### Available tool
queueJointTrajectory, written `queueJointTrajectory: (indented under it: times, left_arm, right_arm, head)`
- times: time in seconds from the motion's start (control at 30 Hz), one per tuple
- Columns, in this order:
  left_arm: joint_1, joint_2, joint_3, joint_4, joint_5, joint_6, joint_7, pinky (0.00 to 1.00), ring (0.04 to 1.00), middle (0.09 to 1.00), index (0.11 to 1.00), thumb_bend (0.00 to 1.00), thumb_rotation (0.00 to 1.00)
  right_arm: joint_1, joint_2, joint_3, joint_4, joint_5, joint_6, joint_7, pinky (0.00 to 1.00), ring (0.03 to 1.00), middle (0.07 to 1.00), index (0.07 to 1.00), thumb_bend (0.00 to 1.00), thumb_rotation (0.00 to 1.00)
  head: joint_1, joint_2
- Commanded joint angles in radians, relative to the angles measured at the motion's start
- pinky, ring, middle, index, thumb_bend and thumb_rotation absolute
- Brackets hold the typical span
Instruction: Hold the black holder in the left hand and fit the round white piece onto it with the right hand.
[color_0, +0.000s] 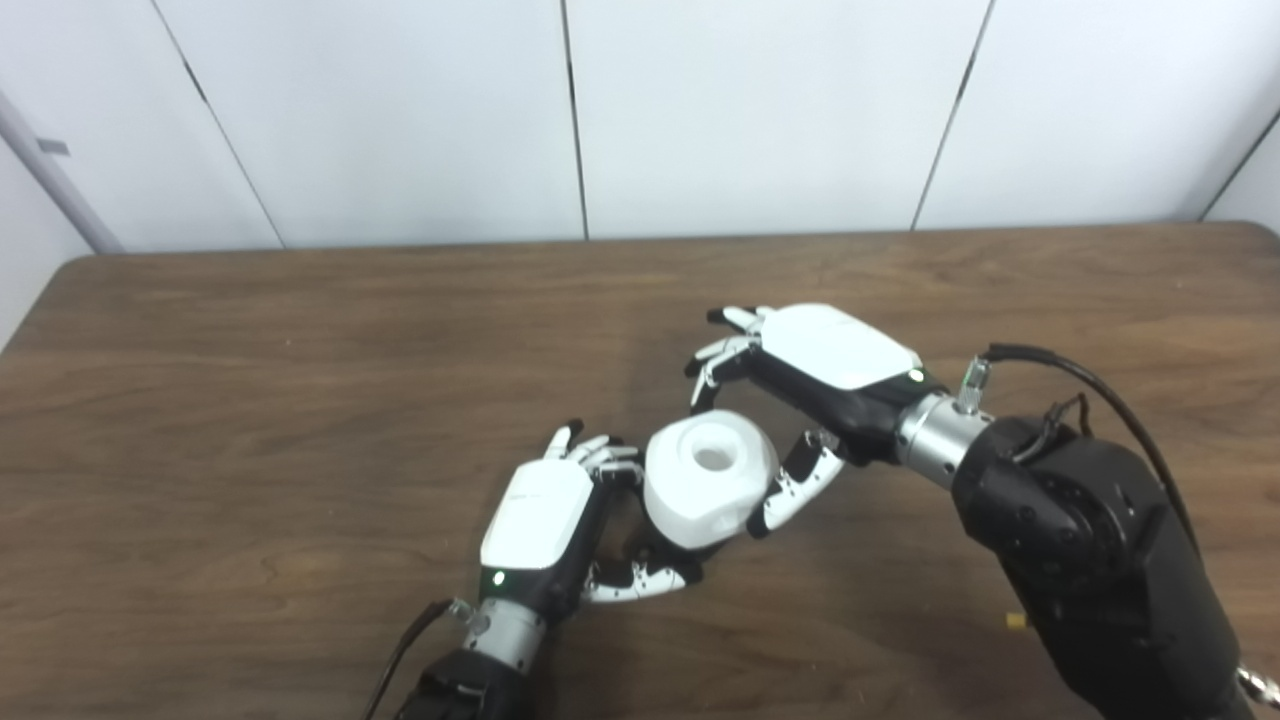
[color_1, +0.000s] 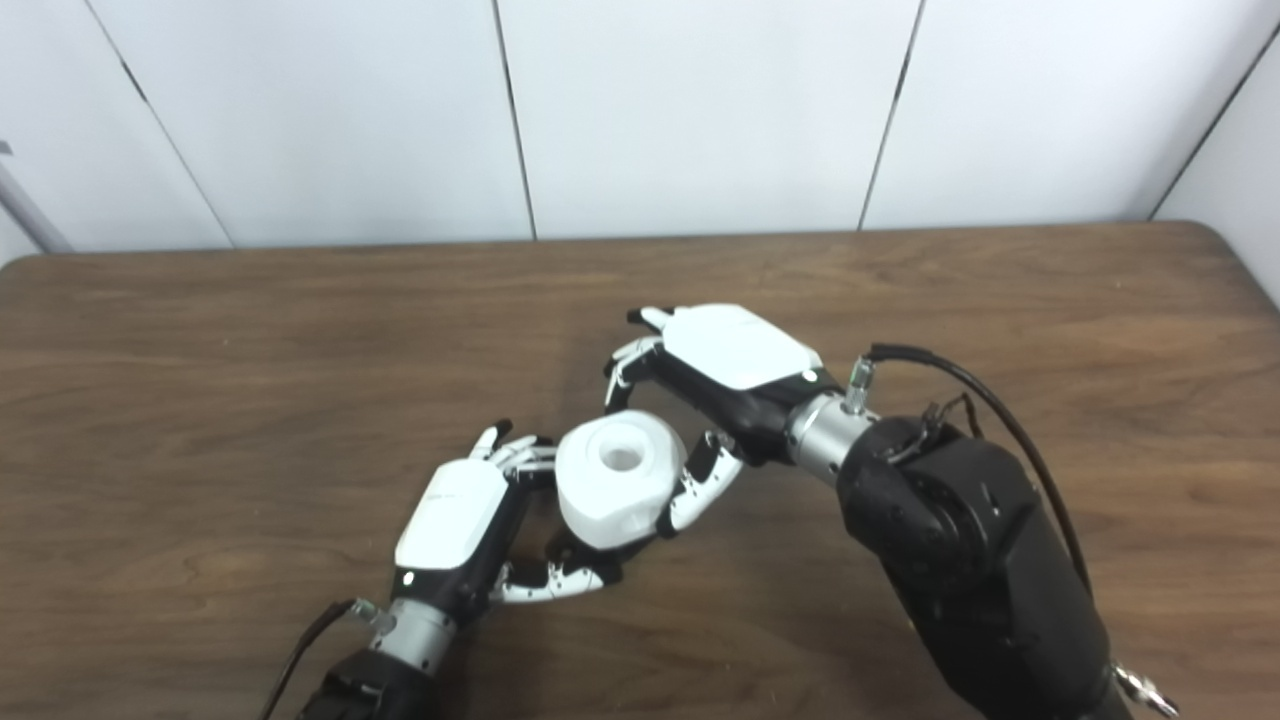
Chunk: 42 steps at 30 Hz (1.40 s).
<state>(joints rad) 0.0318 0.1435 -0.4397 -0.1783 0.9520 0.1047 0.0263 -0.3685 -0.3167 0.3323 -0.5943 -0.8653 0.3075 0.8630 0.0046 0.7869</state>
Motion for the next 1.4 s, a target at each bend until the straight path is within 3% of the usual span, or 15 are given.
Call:
queueJointTrajectory:
  times: [0.0, 1.37]
  left_arm:
    - [-0.001, 0.003, -0.014, 0.015, 0.023, 0.007, -0.028, 0.99, 0.855, 0.759, 0.485, 0.52, 0.05]
    - [-0.003, 0.0, -0.016, 0.015, 0.022, 0.013, -0.032, 0.99, 0.86, 0.762, 0.485, 0.52, 0.05]
  right_arm:
    - [-0.033, 0.012, -0.004, -0.03, -0.007, -0.017, -0.025, 1.0, 0.981, 0.82, 0.481, 0.52, 0.13]
    - [-0.001, 0.016, 0.014, 0.003, -0.018, -0.046, -0.046, 1.0, 0.986, 0.833, 0.481, 0.52, 0.13]
  head:
    - [0.001, 0.002]
    - [0.004, 0.007]
